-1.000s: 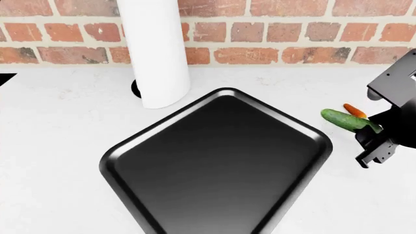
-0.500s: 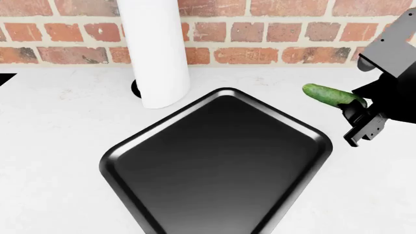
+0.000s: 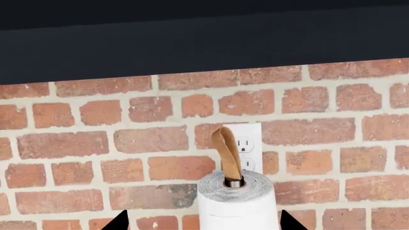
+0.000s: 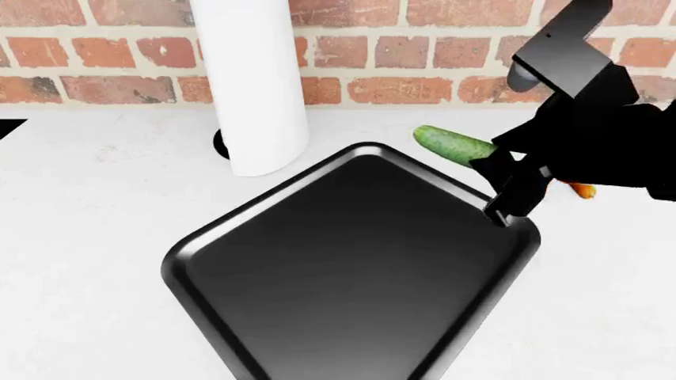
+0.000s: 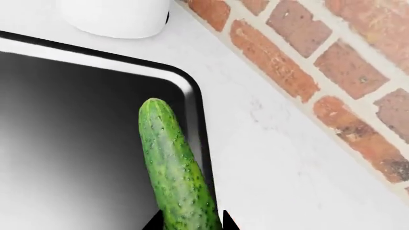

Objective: Place the two vegetables and bowl onto the tray for setting up a vegetable dip station.

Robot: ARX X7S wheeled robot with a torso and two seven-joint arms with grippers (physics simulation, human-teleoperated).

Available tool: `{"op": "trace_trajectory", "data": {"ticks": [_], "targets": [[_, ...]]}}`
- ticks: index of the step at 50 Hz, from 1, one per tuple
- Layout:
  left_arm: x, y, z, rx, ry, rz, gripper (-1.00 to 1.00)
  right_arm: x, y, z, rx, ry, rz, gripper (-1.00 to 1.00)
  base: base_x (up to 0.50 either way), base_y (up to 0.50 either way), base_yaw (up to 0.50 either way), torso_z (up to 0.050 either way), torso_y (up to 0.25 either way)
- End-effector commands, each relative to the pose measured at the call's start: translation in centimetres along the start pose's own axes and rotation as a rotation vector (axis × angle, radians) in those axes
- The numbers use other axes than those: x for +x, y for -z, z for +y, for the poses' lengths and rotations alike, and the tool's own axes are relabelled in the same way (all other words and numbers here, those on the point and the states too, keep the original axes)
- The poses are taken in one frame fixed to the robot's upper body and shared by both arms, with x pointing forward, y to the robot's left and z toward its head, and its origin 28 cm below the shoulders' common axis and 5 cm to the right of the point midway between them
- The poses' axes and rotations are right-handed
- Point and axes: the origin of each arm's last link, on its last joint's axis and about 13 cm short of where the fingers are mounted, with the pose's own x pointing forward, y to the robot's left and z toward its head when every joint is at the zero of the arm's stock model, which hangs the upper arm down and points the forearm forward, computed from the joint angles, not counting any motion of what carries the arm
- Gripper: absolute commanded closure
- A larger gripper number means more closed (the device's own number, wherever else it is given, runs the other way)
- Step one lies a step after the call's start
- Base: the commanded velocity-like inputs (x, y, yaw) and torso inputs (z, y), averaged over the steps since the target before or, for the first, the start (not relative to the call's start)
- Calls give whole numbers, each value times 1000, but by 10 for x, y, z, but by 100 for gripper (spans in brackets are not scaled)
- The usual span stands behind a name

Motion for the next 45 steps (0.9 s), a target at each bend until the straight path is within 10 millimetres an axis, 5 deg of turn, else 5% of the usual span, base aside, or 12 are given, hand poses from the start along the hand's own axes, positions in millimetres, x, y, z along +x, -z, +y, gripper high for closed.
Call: {"op": "trace_trajectory", "data": {"ticks": [1,45], "targets": [[0,-1,0,-1,0,-2,-100,10,-8,10,3,-28,12,100,0,0,0,0,0],[-1,-1,1,-1,0,-4,-100,36,3,27,10,-53,77,100,0,0,0,0,0]]}}
